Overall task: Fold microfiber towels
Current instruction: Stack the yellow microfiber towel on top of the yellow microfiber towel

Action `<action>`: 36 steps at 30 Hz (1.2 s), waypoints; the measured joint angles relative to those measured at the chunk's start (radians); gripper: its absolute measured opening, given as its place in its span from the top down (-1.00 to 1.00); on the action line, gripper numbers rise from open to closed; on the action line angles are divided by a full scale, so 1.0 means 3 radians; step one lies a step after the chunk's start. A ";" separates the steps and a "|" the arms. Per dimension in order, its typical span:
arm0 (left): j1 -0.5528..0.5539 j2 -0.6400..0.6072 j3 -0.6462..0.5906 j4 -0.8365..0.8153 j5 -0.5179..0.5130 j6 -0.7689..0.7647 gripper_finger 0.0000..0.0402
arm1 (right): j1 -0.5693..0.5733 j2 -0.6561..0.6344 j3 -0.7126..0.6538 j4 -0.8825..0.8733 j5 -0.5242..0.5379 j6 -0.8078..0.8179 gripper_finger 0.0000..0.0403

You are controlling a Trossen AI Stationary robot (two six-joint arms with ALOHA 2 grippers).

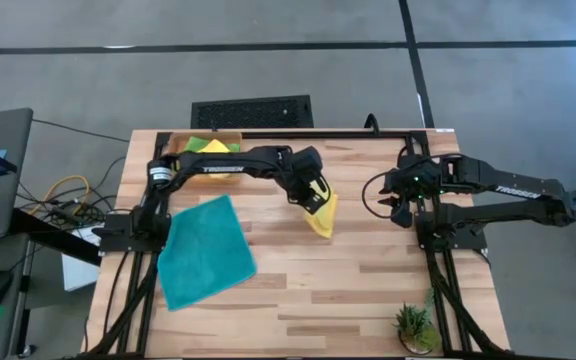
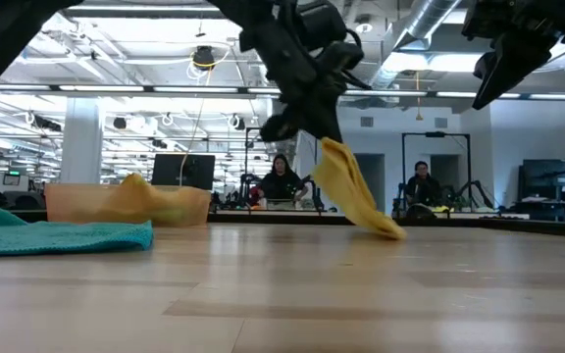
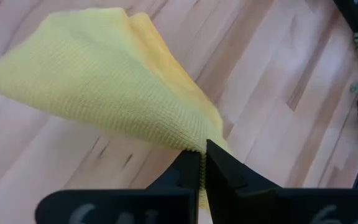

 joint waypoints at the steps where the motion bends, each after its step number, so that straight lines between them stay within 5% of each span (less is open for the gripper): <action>1: 0.0000 -0.0033 0.0000 -0.0051 -0.0009 -0.0013 1.00 | 0.0000 -0.0001 0.0000 0.0000 0.0000 0.0000 0.23; 23: 0.0429 -0.1023 0.0001 -0.1410 -0.0794 -0.0047 1.00 | 0.0000 0.0003 0.0000 0.0232 0.0000 -0.0036 0.23; 36: 0.1216 -0.1299 0.0001 -0.1920 -0.1252 0.0398 1.00 | 0.0000 0.0003 0.0000 0.0516 0.0000 -0.0149 0.23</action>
